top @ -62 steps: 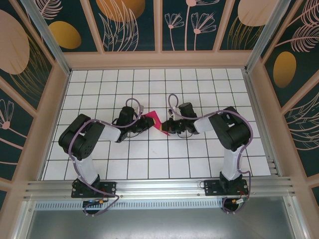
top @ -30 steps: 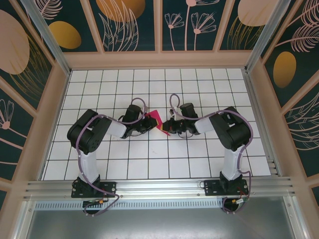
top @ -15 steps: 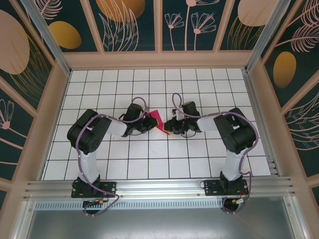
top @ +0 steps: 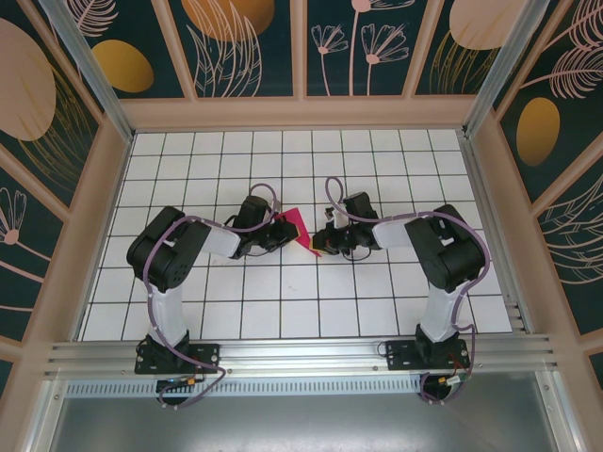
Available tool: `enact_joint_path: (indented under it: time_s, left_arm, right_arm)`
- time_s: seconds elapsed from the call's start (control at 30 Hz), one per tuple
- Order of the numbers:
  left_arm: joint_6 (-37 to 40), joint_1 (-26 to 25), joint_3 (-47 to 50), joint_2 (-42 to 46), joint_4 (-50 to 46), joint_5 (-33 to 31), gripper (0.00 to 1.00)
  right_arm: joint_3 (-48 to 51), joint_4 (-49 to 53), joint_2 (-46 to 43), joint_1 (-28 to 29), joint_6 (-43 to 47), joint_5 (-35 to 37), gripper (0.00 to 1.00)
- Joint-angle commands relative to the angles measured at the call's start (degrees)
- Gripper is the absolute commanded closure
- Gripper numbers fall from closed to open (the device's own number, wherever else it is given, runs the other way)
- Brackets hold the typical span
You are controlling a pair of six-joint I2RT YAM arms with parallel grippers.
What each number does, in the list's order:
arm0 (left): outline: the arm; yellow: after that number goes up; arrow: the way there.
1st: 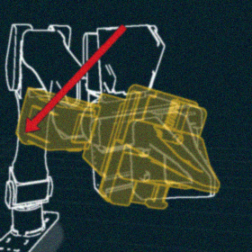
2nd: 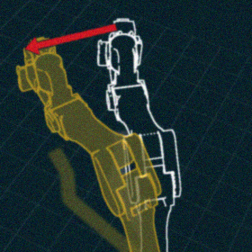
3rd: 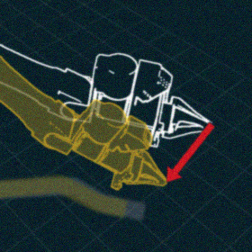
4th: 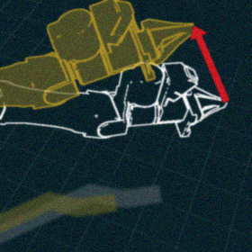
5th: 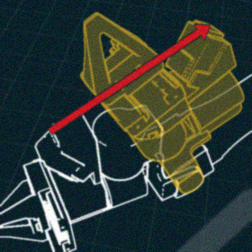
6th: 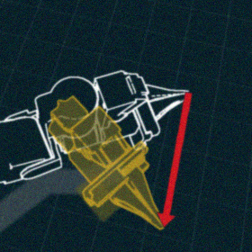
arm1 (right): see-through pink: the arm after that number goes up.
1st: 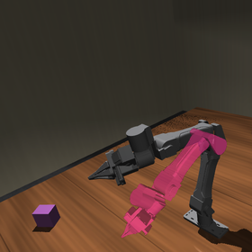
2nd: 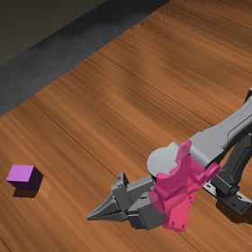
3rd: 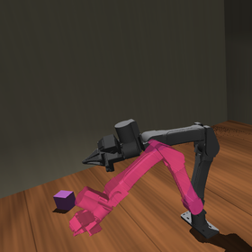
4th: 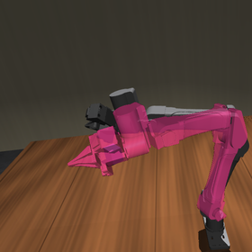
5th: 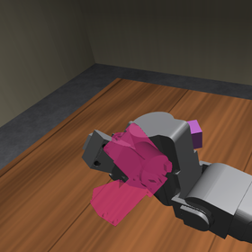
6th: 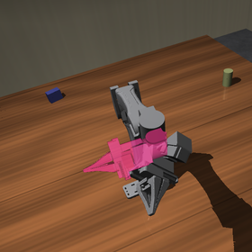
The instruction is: Fold a paper plane with a square sheet of paper (pick it up from the middle)
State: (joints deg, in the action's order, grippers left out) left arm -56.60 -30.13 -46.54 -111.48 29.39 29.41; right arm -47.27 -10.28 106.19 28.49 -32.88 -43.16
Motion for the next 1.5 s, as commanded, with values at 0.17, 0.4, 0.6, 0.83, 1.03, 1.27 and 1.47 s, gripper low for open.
enact_joint_path:
  time_s: [0.17,0.4,0.6,0.83,1.03,1.27,1.47]
  left_arm:
    - [2.88,-0.14,-2.21,-0.50,-6.74,-3.68,0.95]
    - [2.58,-0.14,-2.43,3.12,-1.45,0.34,0.85]
    - [1.09,-0.86,1.56,7.50,3.73,1.92,0.79]
    - [0.51,-2.73,1.41,4.70,3.40,1.77,0.87]
    - [0.82,-2.92,-0.12,1.92,0.37,0.72,0.95]
    - [1.24,-2.99,-0.98,-0.16,-2.36,-0.86,0.98]
    - [1.93,-3.00,-2.95,-1.39,-8.67,-5.04,1.00]
  right_arm:
    - [-0.19,4.62,2.47,0.17,2.38,0.64,0.91]
    - [0.08,4.66,3.17,0.31,2.39,2.57,0.94]
    - [-0.04,4.61,3.45,0.65,2.30,4.05,0.94]
    - [-0.15,5.00,3.09,1.22,3.25,5.81,0.94]
    - [-0.04,5.01,2.52,1.79,4.23,7.68,0.93]
    - [0.23,4.65,2.29,2.53,5.26,9.36,0.92]
    - [-0.27,5.29,-0.59,2.53,4.47,6.80,0.82]
